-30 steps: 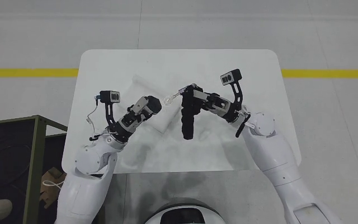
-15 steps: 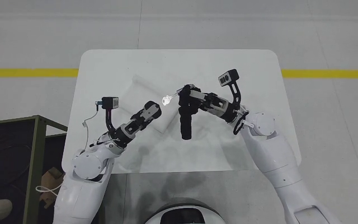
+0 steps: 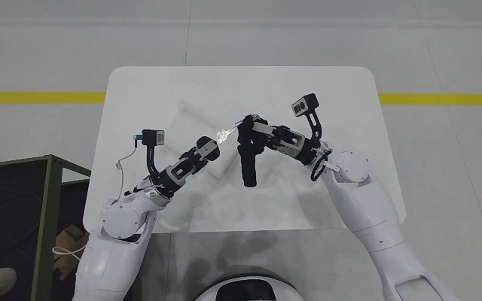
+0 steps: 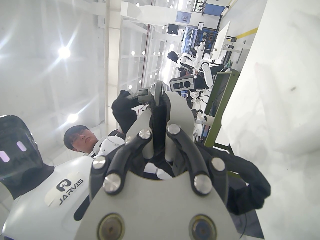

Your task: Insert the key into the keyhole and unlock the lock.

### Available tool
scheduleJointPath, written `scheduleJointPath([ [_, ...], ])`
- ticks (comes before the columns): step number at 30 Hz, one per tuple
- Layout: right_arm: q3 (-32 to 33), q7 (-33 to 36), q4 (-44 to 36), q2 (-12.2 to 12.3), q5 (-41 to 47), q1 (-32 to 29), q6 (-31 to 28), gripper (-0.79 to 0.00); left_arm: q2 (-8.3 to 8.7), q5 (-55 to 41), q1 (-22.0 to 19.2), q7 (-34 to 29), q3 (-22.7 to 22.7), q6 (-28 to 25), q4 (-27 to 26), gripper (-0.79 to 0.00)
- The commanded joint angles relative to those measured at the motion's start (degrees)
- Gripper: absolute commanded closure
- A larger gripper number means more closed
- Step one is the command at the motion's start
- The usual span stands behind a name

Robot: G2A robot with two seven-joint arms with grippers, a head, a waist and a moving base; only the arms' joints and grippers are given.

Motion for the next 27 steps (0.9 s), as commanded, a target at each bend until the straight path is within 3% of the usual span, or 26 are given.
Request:
scheduleJointPath([
  [1, 0.1, 0.0, 0.0, 0.0, 0.1, 0.0, -0.2, 0.0, 0.02, -0.3, 0.0, 0.1, 0.0, 0.7, 0.2, 0.0],
  [3, 0.2, -0.1, 0.1, -0.1, 0.1, 0.1, -0.4, 0.0, 0.02, -1.3, -0.1, 0.0, 0.1, 1.3, 0.3, -0.009],
  [6, 0.3, -0.1, 0.2, -0.1, 0.2, 0.1, -0.6, 0.0, 0.07, -1.7, 0.0, -0.4, 0.1, 1.8, 0.8, -0.089],
  [8, 0.3, -0.1, 0.2, -0.1, 0.3, 0.1, -0.6, 0.0, 0.1, -1.9, 0.0, -0.5, 0.1, 2.0, 1.2, -0.228],
  [10, 0.3, 0.0, 0.2, -0.2, 0.3, 0.1, -0.5, 0.0, 0.13, -2.0, -0.1, -0.5, 0.0, 1.9, 1.4, -0.252],
  [15, -0.2, 0.1, 0.1, -0.3, 0.1, 0.0, -0.2, 0.0, 0.11, -2.3, -0.4, -0.3, 0.3, 1.7, 1.2, -0.2],
  [21, -0.5, 0.3, -0.1, -0.5, 0.3, -0.1, 0.0, 0.0, 0.08, -2.4, -0.9, -0.3, 1.0, 1.5, 1.0, -0.074],
  [22, -0.6, 0.4, -0.1, -0.5, 0.2, -0.1, 0.1, 0.0, 0.07, -2.4, -1.0, -0.3, 1.1, 1.4, 0.9, -0.012],
  [27, -0.8, 0.6, -0.1, -0.6, -0.2, -0.2, 0.1, 0.0, 0.06, -2.4, -1.1, -0.1, 1.4, 0.9, 0.8, 0.0],
])
